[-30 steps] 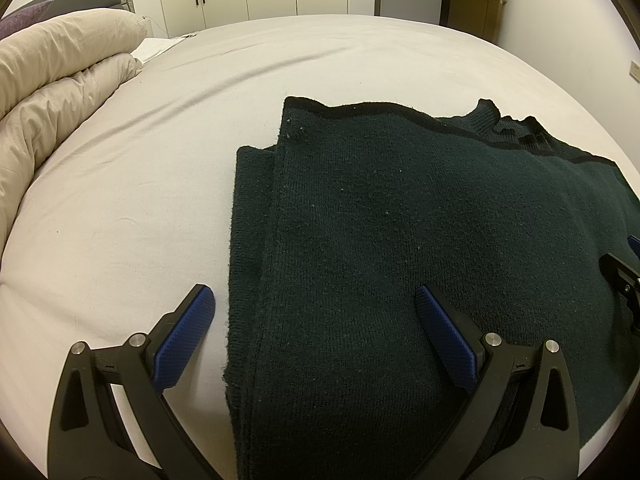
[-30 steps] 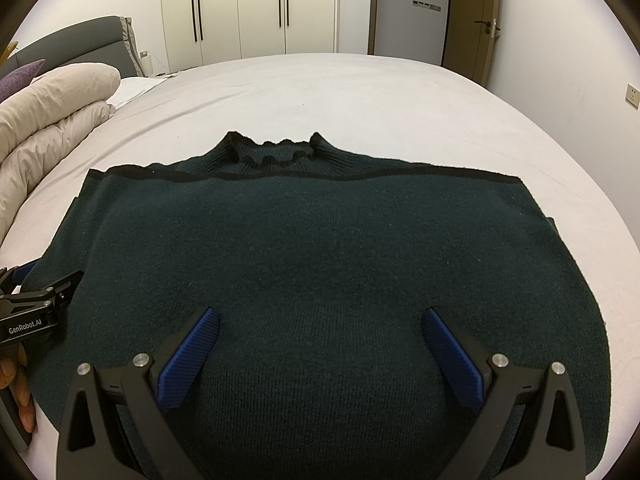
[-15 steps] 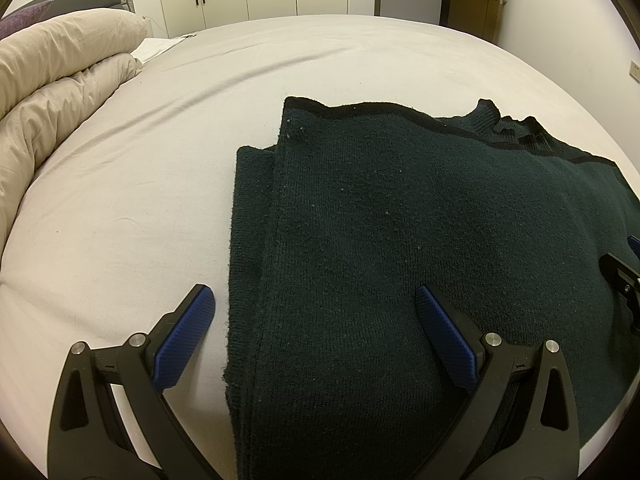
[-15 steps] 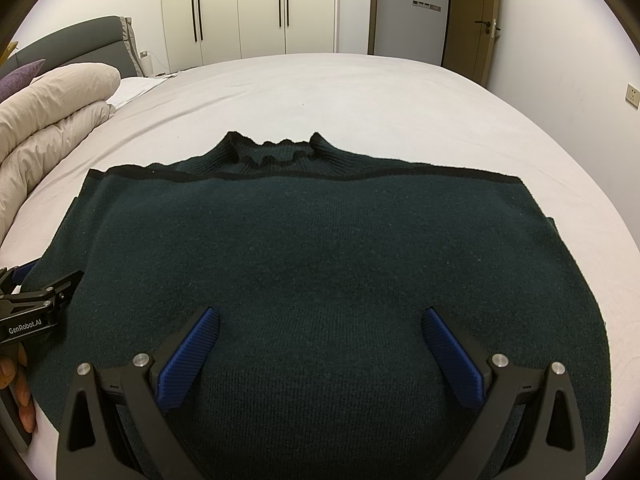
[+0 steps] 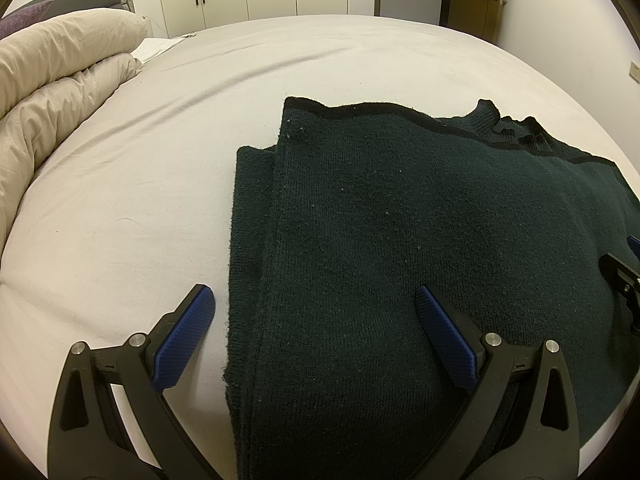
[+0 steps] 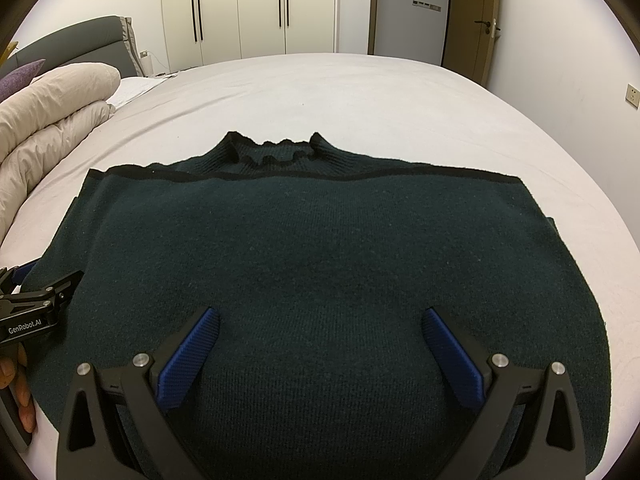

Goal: Fold small clothes

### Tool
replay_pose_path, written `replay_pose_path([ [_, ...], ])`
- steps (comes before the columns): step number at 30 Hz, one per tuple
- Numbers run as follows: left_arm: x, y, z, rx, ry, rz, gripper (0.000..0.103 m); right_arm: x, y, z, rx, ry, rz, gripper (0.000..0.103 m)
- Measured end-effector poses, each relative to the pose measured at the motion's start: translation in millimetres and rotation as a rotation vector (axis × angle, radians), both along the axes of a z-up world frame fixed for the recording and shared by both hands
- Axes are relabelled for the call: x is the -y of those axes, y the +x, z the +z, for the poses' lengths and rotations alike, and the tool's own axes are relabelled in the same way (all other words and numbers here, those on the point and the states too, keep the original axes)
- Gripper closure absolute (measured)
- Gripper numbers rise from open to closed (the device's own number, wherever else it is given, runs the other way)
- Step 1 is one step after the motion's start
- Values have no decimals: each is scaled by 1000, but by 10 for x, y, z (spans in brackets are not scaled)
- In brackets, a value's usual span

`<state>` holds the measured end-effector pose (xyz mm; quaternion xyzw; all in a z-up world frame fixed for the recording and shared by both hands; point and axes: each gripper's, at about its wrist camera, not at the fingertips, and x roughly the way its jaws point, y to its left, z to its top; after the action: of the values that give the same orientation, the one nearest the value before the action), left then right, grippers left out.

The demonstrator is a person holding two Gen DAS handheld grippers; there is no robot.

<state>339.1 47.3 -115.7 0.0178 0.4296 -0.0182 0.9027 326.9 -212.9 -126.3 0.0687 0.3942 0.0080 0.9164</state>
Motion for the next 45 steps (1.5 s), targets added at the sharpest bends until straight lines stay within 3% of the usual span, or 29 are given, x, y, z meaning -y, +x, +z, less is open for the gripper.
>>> replay_pose_path([
  [45,13,-5,16,7,-7,5,0,-16,3,1,-3,-17,2,0],
])
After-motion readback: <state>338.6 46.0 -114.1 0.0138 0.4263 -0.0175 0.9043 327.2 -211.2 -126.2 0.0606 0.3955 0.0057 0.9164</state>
